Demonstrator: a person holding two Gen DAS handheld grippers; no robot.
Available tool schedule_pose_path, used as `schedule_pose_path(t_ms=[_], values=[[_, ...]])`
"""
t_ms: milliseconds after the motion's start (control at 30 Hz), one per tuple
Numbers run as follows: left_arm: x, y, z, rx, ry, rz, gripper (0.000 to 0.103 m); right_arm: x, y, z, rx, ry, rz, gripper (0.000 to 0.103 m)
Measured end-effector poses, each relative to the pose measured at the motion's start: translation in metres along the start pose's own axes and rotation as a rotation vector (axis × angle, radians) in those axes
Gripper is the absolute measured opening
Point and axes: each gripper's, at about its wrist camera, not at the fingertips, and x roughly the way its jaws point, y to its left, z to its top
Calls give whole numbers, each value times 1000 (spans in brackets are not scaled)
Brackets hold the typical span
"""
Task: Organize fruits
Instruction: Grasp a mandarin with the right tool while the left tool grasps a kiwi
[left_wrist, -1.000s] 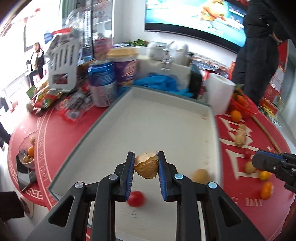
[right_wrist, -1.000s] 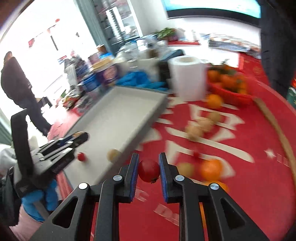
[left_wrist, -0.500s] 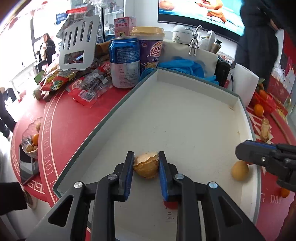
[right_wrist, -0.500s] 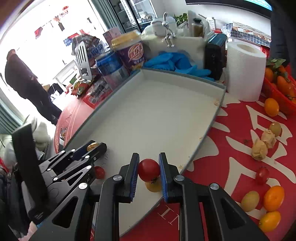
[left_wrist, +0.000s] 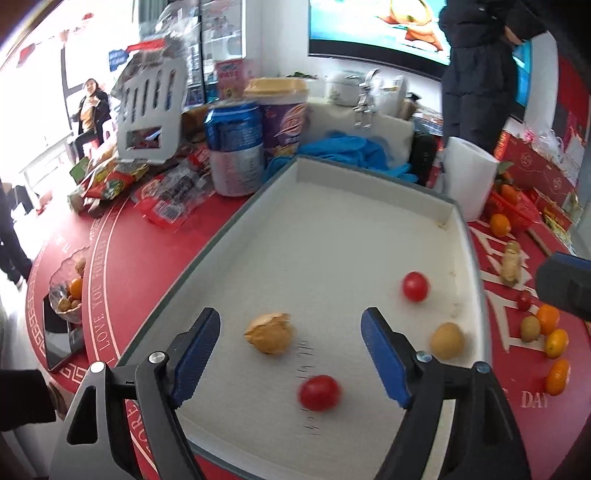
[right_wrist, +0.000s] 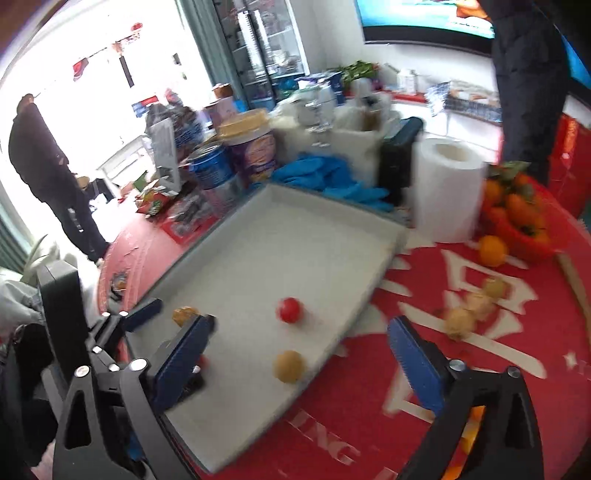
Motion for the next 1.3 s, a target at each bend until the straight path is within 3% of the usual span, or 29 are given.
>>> schedule_pose_path(t_ms=[133, 300, 467, 733, 800, 833, 933, 1033, 1300], values=[[-15, -23, 2, 61, -18, -52, 82, -28, -34, -26, 21, -28, -160, 102], [-35, -66, -1, 170, -34, -142, 82, -53, -86, -71, 124, 4, -262, 102], [-40, -108, -6, 261, 0, -211, 82, -55, -108, -103, 198, 51, -244, 102], [-42, -124, -8, 290, 23, -196, 82, -34, -92, -109, 146, 53, -212, 102], [-44, -122, -8, 287, 26, -196, 82, -30, -89, -110, 144, 60, -213, 90], [-44, -124, -7, 290, 26, -198, 82, -28, -90, -112, 148, 71, -210, 68], [-42, -134, -7, 307, 35, -209, 82, -30, -90, -114, 143, 50, -204, 39], [-37, -152, -9, 329, 57, -236, 82, -35, -101, -118, 179, 33, -171, 39], [-5, -196, -15, 360, 110, -231, 82, -64, -150, -140, 277, -30, -239, 39]])
